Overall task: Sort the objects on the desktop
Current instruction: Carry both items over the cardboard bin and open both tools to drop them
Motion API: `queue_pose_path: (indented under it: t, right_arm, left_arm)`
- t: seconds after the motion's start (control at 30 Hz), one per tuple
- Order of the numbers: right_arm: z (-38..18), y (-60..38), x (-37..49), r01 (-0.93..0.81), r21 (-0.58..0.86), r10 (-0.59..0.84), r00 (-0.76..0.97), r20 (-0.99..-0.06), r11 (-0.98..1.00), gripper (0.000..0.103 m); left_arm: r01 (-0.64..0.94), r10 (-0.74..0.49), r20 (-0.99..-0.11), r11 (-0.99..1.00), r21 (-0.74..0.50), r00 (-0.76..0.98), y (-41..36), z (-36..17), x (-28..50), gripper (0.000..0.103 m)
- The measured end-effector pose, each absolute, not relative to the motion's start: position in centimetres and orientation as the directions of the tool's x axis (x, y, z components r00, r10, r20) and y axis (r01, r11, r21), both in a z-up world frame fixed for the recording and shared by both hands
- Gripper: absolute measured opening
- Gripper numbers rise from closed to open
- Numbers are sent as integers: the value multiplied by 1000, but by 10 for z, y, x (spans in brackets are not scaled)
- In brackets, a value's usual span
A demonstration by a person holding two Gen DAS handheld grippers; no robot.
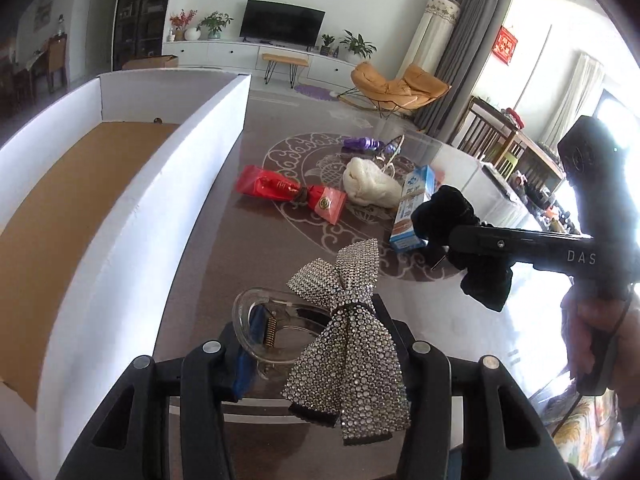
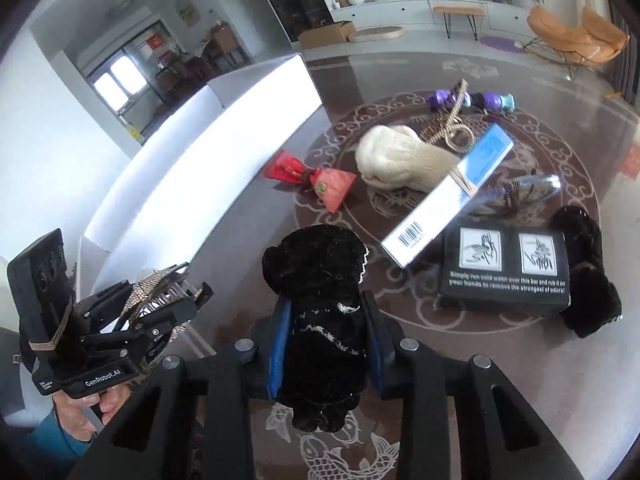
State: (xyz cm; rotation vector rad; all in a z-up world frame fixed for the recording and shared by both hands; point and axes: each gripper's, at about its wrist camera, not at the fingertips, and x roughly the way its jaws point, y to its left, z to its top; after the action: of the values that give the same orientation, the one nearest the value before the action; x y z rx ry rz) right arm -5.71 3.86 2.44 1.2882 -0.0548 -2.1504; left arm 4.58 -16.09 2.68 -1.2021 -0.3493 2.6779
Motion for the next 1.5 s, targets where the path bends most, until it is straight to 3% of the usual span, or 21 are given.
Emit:
queue_pose_path:
  t: [0.17, 0.3, 0.47, 0.6, 0.63, 0.67, 0.7, 0.73, 0.77, 0.83, 0.97, 1.03, 1.17, 1.4, 1.5]
  right_arm:
    - [97, -40, -59, 618, 357, -641, -327, -694, -701, 33]
    - [120, -134, -58, 701, 350, -695, -287, -659, -621, 33]
    - [95, -239, -58, 753, 312, -672, -225, -705, -580, 34]
    - [48, -281, -57, 743, 308, -608, -165, -777, -594, 35]
    - [39, -287, -56, 742, 297, -582, -152, -799, -602, 37]
    - [30, -292, -55, 742, 274, -549, -150, -822, -612, 51]
    - [24, -296, -54, 747, 253, -527, -151, -836, -615, 63]
    - [21, -296, -52, 757, 246, -526, -149, -837, -606, 84]
    - [22, -295, -51, 764, 248, -539, -152, -829, -596, 91]
    - [29, -286, -49, 762, 241, -558, -185, -809, -601, 91]
    - [58, -245, -47, 743, 228, -611, -290, -737, -629, 92]
    - [68, -211, -40, 730, 200, -624, -370, -689, -654, 100]
    - [64, -128, -23, 660, 125, -577, -529, -623, -740, 103]
    - [17, 34, -8, 439, 15, -322, -635, -702, -898, 103]
    - [-5, 86, -8, 372, -50, -205, -614, -763, -927, 103]
  left_arm:
    - [7, 208, -646, -950, -313, -734, -225, 91, 58, 49]
    - [205, 2, -676, -952, -226, -737, -300, 102, 61, 49]
    - [418, -120, -787, -890, -185, -605, -387, 58, 43, 49]
    - [502, -150, -863, -854, -133, -483, -415, 24, 32, 50]
    - [519, -147, -881, -846, -123, -449, -417, 16, 30, 54]
    - [530, -138, -895, -839, -122, -425, -419, 10, 28, 63]
    - [521, -146, -894, -846, -110, -425, -418, 8, 26, 64]
    - [510, -156, -892, -855, -93, -425, -414, 7, 24, 69]
    - [502, -161, -890, -861, -86, -428, -410, 7, 23, 75]
    - [507, -195, -878, -860, -62, -437, -405, 9, 24, 82]
    - [518, -222, -830, -850, -93, -513, -400, 23, 38, 83]
    - [513, -221, -804, -850, -119, -552, -392, 31, 44, 83]
    - [453, -209, -750, -881, -134, -627, -359, 54, 55, 83]
    - [261, -78, -676, -950, -173, -733, -268, 97, 61, 83]
    - [180, -9, -665, -966, -188, -747, -225, 104, 59, 95]
